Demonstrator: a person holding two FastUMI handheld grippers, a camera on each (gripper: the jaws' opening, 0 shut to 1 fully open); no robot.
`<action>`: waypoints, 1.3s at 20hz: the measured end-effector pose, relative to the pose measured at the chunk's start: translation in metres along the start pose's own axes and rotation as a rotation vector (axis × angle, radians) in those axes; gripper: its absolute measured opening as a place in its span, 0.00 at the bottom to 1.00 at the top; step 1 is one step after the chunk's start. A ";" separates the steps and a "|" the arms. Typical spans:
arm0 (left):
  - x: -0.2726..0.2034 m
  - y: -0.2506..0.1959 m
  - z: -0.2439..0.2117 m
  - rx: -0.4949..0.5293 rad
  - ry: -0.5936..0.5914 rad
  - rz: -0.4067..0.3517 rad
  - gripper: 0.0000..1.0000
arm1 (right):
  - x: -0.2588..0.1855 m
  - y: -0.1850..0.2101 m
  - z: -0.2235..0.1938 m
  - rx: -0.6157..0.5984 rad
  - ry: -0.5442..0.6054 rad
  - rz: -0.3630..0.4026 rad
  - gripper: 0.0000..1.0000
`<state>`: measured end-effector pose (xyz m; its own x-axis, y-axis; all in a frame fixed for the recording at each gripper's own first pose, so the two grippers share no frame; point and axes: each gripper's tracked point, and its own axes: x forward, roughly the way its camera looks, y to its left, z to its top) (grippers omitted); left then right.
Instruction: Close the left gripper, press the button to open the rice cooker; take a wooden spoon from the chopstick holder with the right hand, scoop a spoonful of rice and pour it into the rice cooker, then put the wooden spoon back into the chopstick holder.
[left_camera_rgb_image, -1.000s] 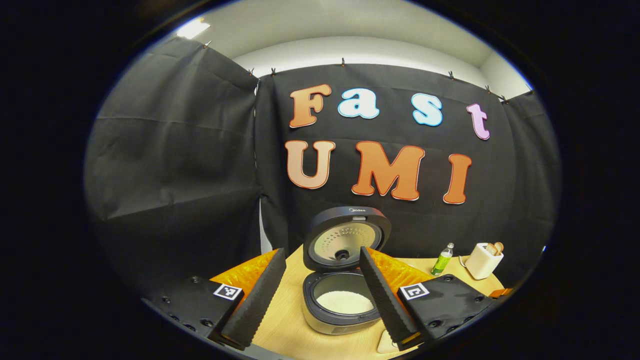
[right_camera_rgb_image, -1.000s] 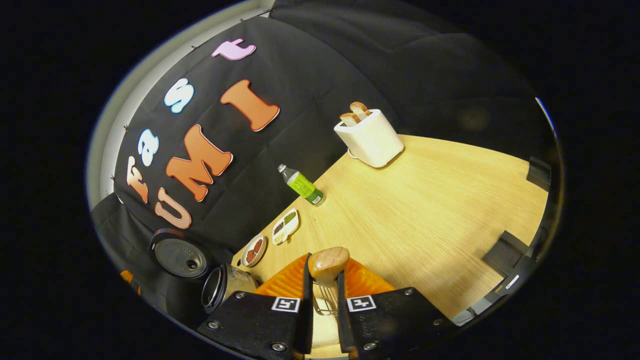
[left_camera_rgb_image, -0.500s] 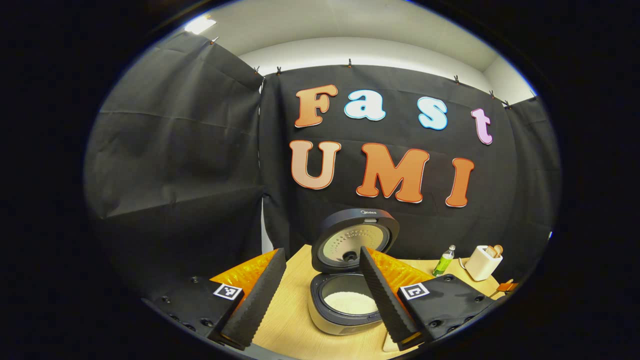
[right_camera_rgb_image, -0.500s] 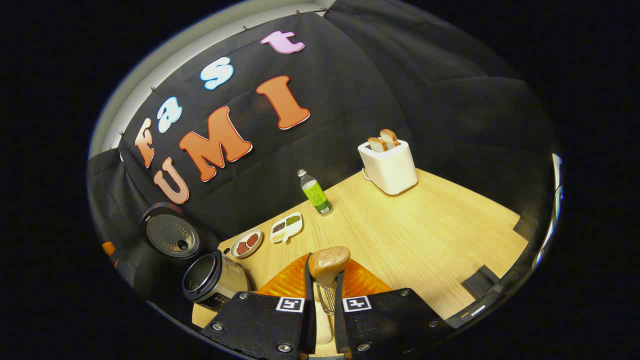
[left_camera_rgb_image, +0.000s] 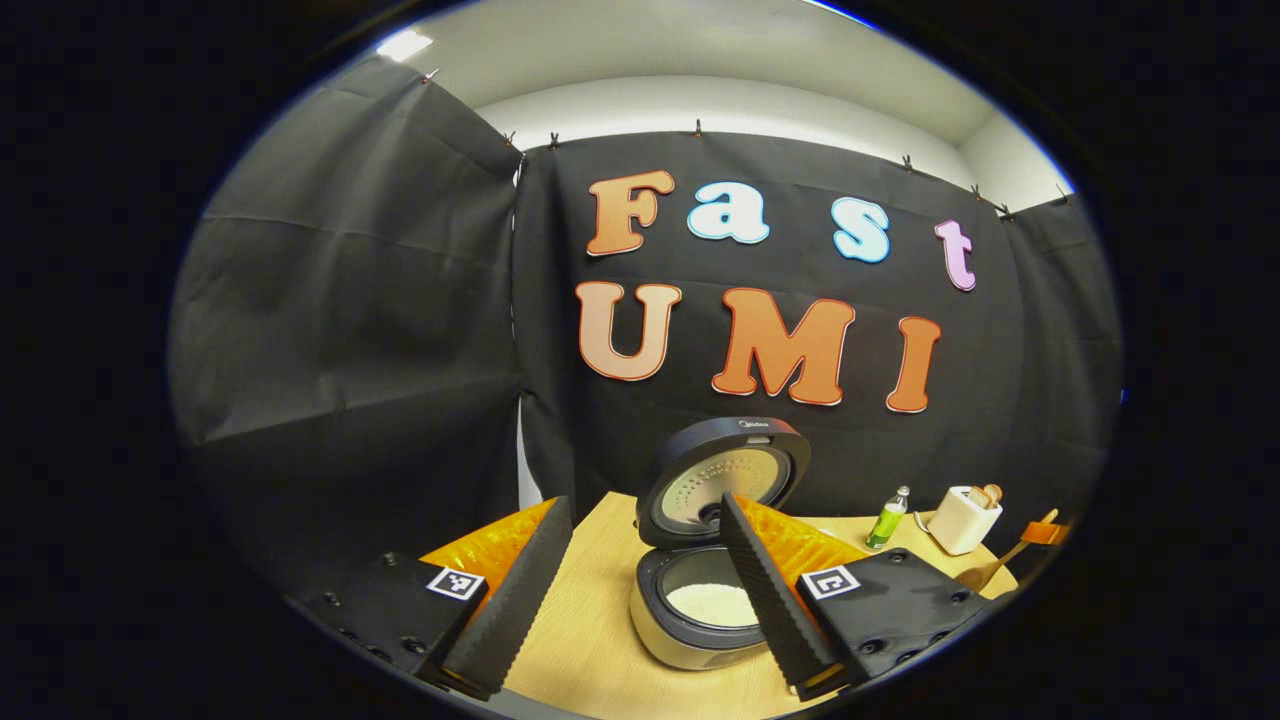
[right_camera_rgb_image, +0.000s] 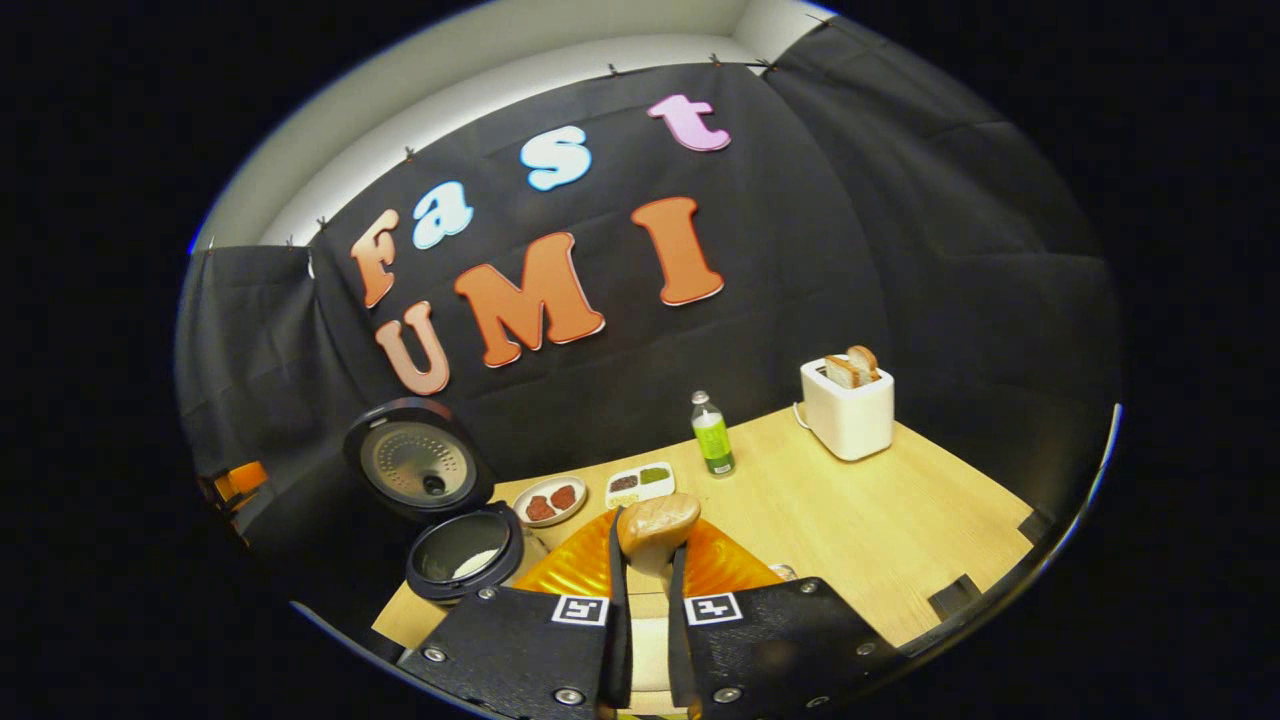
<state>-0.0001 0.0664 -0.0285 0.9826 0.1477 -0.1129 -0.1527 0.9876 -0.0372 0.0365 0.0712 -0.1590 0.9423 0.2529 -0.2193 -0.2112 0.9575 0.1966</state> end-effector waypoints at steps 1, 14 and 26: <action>0.001 0.004 -0.001 0.000 0.001 -0.003 0.98 | 0.004 0.011 -0.008 -0.038 0.011 0.006 0.14; 0.004 0.045 0.000 0.072 0.018 -0.065 0.98 | 0.046 0.042 -0.119 -0.462 0.153 -0.012 0.14; 0.005 0.062 -0.023 0.018 0.066 -0.055 0.97 | 0.035 0.042 -0.160 -0.169 0.205 -0.047 0.14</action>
<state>-0.0075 0.1271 -0.0545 0.9802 0.0904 -0.1760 -0.0967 0.9949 -0.0272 0.0191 0.1425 -0.3118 0.8835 0.2136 -0.4168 -0.2248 0.9741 0.0227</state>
